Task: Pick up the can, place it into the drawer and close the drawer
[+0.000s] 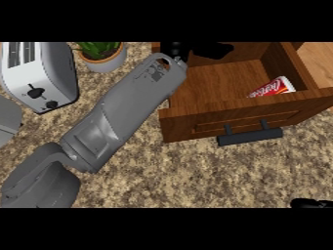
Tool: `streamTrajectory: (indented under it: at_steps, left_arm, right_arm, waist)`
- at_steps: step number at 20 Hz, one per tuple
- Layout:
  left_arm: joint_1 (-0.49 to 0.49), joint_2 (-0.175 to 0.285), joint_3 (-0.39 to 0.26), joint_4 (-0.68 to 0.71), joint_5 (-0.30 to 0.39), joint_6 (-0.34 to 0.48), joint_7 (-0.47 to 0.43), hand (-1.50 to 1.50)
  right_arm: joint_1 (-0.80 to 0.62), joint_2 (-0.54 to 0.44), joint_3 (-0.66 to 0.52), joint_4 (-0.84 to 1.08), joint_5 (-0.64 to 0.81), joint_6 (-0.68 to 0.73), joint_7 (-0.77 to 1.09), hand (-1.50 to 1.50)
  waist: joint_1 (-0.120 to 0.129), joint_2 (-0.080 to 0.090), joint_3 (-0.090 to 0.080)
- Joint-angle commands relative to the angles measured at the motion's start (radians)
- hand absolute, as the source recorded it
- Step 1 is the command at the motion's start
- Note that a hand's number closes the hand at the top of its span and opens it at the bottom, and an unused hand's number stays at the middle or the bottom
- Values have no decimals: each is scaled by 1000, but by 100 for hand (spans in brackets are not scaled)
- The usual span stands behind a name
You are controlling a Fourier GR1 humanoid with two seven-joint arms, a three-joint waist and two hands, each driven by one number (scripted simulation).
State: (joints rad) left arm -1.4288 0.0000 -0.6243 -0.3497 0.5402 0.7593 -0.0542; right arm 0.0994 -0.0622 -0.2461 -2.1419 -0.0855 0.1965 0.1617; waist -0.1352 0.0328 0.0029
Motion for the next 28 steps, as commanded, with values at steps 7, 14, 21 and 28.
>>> streamTrajectory:
  at_steps: [7,14,21,28]
  left_arm:
    - [1,0,19,-22,84,37,-19,-150]
    - [53,0,26,-101,156,32,-79,-150]
    - [-1,0,11,-110,181,112,-76,-150]
    - [-20,0,11,-108,162,87,-45,-150]
  right_arm:
    - [-50,-92,-12,-55,172,-4,-79,-150]
    - [-34,-110,92,-89,355,3,-135,-150]
    - [-75,-176,152,-5,612,-37,-195,-150]
    - [-157,-181,345,118,955,-92,-118,-150]
  waist:
    - [13,0,-1]
    - [43,-10,-2]
    - [65,-15,-1]
    - [122,-24,-3]
